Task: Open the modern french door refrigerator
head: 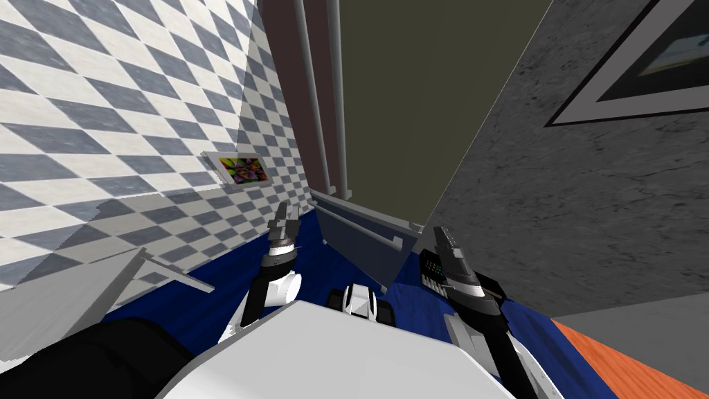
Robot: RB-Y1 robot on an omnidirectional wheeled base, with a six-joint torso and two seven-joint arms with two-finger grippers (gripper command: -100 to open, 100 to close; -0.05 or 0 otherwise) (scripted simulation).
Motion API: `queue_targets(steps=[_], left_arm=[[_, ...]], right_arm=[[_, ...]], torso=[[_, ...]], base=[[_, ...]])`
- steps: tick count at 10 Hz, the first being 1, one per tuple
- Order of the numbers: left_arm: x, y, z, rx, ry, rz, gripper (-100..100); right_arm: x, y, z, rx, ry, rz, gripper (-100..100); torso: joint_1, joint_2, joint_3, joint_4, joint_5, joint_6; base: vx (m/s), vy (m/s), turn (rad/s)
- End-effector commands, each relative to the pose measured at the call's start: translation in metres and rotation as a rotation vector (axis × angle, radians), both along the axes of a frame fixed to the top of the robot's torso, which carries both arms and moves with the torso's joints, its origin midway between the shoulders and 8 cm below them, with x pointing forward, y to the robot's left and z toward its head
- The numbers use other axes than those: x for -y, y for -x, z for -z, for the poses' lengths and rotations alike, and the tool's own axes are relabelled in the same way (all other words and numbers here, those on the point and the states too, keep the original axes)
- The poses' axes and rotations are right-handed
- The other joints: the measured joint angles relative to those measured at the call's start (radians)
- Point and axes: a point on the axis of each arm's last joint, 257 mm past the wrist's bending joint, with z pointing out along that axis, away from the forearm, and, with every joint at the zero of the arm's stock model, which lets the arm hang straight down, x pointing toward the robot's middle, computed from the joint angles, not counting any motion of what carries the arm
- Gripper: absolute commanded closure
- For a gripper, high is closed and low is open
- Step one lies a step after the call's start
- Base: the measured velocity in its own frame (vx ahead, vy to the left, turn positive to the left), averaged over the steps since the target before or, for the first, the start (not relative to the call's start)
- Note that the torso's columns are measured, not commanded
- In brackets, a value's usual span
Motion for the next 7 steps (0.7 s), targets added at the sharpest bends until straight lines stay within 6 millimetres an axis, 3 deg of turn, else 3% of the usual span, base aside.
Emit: queue_targets(steps=[1, 7], left_arm=[[0.0, 0.0, 0.0, 0.0, 0.0, 0.0, 0], [0.0, 0.0, 0.0, 0.0, 0.0, 0.0, 0]], right_arm=[[0.002, -0.003, 0.008, -0.003, 0.095, 0.054, -100], [0.007, -0.008, 0.033, -0.012, 0.333, 0.18, -100]], torso=[[0.0, -0.001, -0.001, 0.0, 0.0, 0.0], [0.0, 0.0, 0.0, 0.0, 0.0, 0.0]], base=[[0.043, 0.037, -0.06], [0.042, 0.039, -0.082]])
